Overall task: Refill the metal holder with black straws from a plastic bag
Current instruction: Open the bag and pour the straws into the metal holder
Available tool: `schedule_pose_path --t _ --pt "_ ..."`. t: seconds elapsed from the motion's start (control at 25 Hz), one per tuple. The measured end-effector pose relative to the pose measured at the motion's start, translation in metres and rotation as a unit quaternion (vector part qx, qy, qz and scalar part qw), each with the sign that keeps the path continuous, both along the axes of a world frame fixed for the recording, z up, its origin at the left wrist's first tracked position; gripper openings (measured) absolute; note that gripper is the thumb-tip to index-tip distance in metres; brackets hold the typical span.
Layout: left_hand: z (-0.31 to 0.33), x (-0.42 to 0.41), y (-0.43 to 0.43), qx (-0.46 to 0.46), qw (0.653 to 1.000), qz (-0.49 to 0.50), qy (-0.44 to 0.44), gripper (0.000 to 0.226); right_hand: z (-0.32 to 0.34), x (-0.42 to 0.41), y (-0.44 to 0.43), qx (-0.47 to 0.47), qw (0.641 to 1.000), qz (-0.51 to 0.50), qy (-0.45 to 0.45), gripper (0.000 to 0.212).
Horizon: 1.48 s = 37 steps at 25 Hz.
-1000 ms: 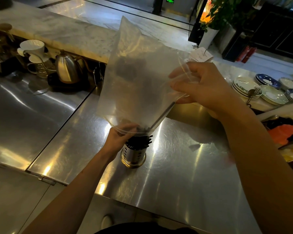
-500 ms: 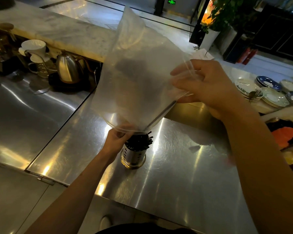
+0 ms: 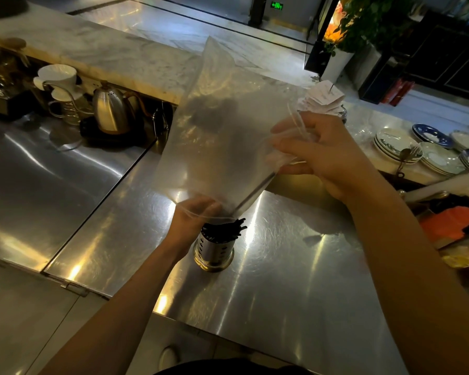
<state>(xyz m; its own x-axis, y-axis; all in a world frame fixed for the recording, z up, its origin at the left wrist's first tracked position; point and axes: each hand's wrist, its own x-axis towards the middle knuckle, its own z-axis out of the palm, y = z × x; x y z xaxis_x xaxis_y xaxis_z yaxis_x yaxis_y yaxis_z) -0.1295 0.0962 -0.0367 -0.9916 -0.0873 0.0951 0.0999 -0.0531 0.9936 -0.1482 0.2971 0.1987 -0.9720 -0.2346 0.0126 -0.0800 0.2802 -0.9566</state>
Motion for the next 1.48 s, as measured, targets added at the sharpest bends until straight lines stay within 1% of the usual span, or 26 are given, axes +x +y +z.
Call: schedule_pose_path --t 0.16,0.28,0.48,0.68,0.76,0.84,0.96,1.04,1.12,1.24,1.36,1.48 --pt "0.007 -0.001 0.001 -0.009 1.000 -0.014 -0.015 0.018 -0.002 0.000 -0.002 -0.005 1.000 -0.005 -0.012 0.017" --pt "0.015 0.000 0.005 -0.021 0.999 -0.024 0.008 0.021 0.000 -0.001 0.000 -0.008 1.000 -0.009 -0.016 0.016" --pt "0.019 0.002 0.007 -0.031 1.000 -0.002 0.007 0.018 0.005 0.000 -0.002 -0.001 1.000 -0.014 0.002 0.017" --pt "-0.002 0.002 -0.006 -0.093 0.995 0.015 0.038 0.017 0.009 0.000 -0.001 0.013 1.000 -0.019 0.021 0.016" --pt "-0.010 0.006 -0.007 -0.135 0.990 0.032 0.020 0.022 0.010 0.002 0.000 0.010 0.999 -0.025 0.023 0.016" --pt "-0.015 0.011 -0.006 -0.166 0.985 0.057 0.001 0.034 0.012 0.002 0.002 0.024 0.998 -0.034 0.042 0.016" --pt "-0.017 0.018 -0.005 -0.172 0.984 0.052 0.000 0.045 0.014 0.004 0.006 0.048 0.997 -0.034 0.051 0.017" --pt "-0.015 0.019 -0.003 -0.170 0.984 0.047 0.000 0.047 0.014 0.007 0.005 0.044 0.997 -0.028 0.048 0.015" --pt "-0.013 0.019 0.001 -0.188 0.981 0.039 0.001 0.049 0.012 0.012 0.003 0.024 0.998 -0.033 0.041 0.014" --pt "-0.008 0.015 0.008 -0.213 0.977 0.017 0.010 0.043 0.012 0.015 0.000 -0.004 0.999 -0.040 0.032 0.015" --pt "-0.006 0.010 0.013 -0.241 0.970 0.016 0.011 0.027 0.012 0.013 0.002 -0.037 0.998 -0.056 0.015 0.020" --pt "-0.007 0.007 0.021 -0.263 0.964 0.024 0.013 0.011 0.010 0.013 0.004 -0.051 0.997 -0.059 0.001 0.023"
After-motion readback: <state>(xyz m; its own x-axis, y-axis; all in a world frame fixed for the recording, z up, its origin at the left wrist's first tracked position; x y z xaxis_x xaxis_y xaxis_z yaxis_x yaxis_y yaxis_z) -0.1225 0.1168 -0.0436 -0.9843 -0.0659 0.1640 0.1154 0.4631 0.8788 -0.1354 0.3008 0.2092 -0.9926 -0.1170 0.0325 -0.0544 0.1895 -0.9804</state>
